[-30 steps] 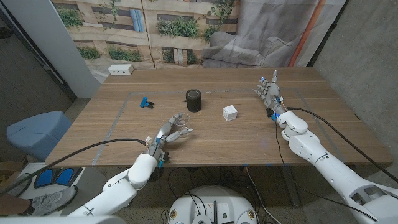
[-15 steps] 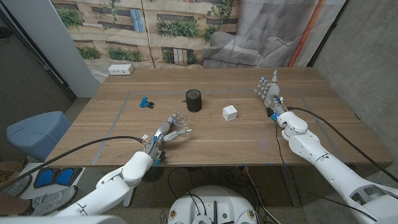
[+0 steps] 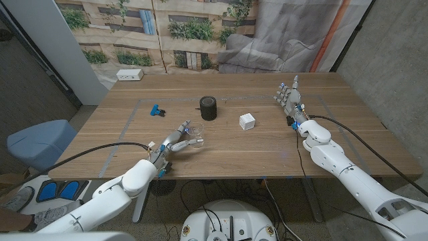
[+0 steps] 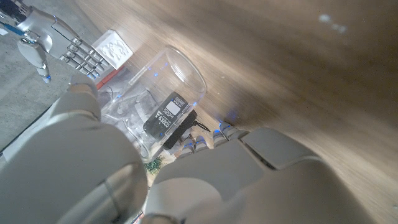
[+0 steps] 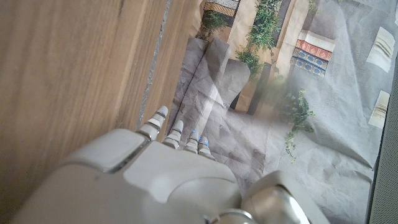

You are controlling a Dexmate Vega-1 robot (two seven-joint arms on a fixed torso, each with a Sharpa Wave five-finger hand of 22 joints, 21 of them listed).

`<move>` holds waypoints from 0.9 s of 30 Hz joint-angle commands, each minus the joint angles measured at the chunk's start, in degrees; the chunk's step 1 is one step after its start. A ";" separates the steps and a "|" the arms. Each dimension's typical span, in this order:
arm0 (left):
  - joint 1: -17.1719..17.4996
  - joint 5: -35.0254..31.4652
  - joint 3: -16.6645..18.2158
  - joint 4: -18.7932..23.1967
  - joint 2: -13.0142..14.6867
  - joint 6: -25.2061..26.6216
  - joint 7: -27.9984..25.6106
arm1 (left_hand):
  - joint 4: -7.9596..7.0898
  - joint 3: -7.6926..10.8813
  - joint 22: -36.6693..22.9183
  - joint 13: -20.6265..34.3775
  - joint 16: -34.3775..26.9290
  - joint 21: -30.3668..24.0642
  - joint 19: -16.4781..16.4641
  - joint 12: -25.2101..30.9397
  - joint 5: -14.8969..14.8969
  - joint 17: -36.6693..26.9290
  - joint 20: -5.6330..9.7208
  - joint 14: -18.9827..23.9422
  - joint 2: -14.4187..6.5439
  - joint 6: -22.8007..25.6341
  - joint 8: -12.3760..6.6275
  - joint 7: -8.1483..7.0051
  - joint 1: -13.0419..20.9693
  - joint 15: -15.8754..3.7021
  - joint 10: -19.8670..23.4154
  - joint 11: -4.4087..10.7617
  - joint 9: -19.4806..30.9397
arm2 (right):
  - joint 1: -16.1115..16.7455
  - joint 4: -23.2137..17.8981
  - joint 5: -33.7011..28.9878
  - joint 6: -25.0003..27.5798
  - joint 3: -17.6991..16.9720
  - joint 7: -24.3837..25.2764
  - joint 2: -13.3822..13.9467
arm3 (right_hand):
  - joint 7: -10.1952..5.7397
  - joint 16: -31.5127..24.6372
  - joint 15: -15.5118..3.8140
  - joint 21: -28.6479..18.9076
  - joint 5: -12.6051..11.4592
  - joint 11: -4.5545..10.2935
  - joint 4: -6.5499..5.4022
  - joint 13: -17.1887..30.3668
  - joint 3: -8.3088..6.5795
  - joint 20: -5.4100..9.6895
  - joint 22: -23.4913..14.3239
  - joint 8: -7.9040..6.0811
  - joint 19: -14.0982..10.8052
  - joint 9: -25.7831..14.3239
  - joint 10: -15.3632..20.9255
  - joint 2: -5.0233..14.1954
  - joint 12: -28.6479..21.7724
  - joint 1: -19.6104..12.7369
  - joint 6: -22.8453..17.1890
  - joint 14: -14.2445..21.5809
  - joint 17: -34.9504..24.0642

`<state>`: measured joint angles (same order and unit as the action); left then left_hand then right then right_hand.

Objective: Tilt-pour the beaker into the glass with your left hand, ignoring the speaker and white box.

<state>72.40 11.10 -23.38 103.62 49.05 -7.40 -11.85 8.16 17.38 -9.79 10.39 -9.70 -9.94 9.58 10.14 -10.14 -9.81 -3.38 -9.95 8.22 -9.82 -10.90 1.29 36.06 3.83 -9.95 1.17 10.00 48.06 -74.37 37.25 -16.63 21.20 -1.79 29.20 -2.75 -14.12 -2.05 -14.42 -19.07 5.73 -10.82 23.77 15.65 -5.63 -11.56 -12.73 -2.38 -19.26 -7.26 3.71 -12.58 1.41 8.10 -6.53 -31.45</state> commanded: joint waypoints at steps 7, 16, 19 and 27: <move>1.06 4.95 3.41 1.73 4.78 -4.43 6.64 | -0.16 -0.41 -0.18 0.00 0.00 -0.14 11.03 -0.34 0.12 -0.21 -0.86 -11.22 -0.54 -5.54 0.53 1.14 -1.82 1.24 -6.55 -2.00 0.18 | 0.00 0.04 -0.01 -0.03 0.01 0.00 -0.01 | -0.04 -0.17 -1.12 -0.41 -0.35 -0.16 0.02 0.28 0.40 -0.37 -0.26 -0.31 -0.06 -0.09 -0.53 4.99 -0.35 -0.15 0.31 -0.31 -0.33; -0.09 6.61 4.78 -0.67 4.04 -7.92 8.26 | -0.47 -0.35 -0.18 -0.03 -0.25 -0.16 11.60 0.00 0.09 -0.20 -0.54 -11.19 -1.16 -5.32 0.33 1.21 -2.49 1.47 -6.48 -2.09 0.17 | 0.04 -0.03 -0.01 -0.02 0.00 0.03 0.00 | -0.04 -0.17 -1.12 -0.41 -0.35 -0.16 0.02 0.28 0.40 -0.37 -0.26 -0.31 -0.06 -0.09 -0.53 4.99 -0.35 -0.15 0.31 -0.31 -0.33; -0.88 7.80 4.94 -1.97 3.40 -8.96 9.35 | -0.59 -0.34 -0.19 -0.04 -0.34 -0.22 11.67 0.12 0.08 -0.20 -0.52 -11.11 -1.38 -4.95 0.16 1.15 -2.75 1.70 -6.36 -2.17 0.17 | 0.04 -0.04 -0.01 -0.02 0.00 0.04 0.01 | -0.04 -0.17 -1.12 -0.41 -0.35 -0.16 0.02 0.28 0.40 -0.37 -0.26 -0.31 -0.06 -0.09 -0.53 4.99 -0.35 -0.15 0.31 -0.31 -0.33; -3.81 10.15 4.55 -6.34 -0.35 -10.54 9.98 | -1.50 -0.17 -0.19 -0.10 -1.18 -1.04 10.29 1.20 -0.17 -0.15 -0.78 -8.96 -3.28 -2.80 -0.51 0.58 -4.85 1.39 -3.81 -2.23 0.14 | 0.09 -0.12 -0.03 0.00 0.01 0.09 0.01 | -0.04 -0.17 -1.12 -0.41 -0.35 -0.16 0.02 0.28 0.40 -0.37 -0.26 -0.31 -0.06 -0.09 -0.53 4.99 -0.35 -0.15 0.31 -0.31 -0.33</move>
<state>71.53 18.31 -19.00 101.71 52.03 -15.55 -3.37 7.12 17.05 -9.76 10.12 -10.41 -10.43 9.95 10.78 -10.15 -9.83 -4.30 -9.82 5.34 -9.82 -10.86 2.27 32.04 4.91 -9.75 -0.62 10.00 48.09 -74.35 37.24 -16.65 21.20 -1.78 29.21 -2.75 -14.12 -2.05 -14.42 -19.07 5.73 -10.82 23.77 15.65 -5.63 -11.56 -12.73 -2.38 -19.26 -7.26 3.71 -12.59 1.40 8.10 -6.53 -31.45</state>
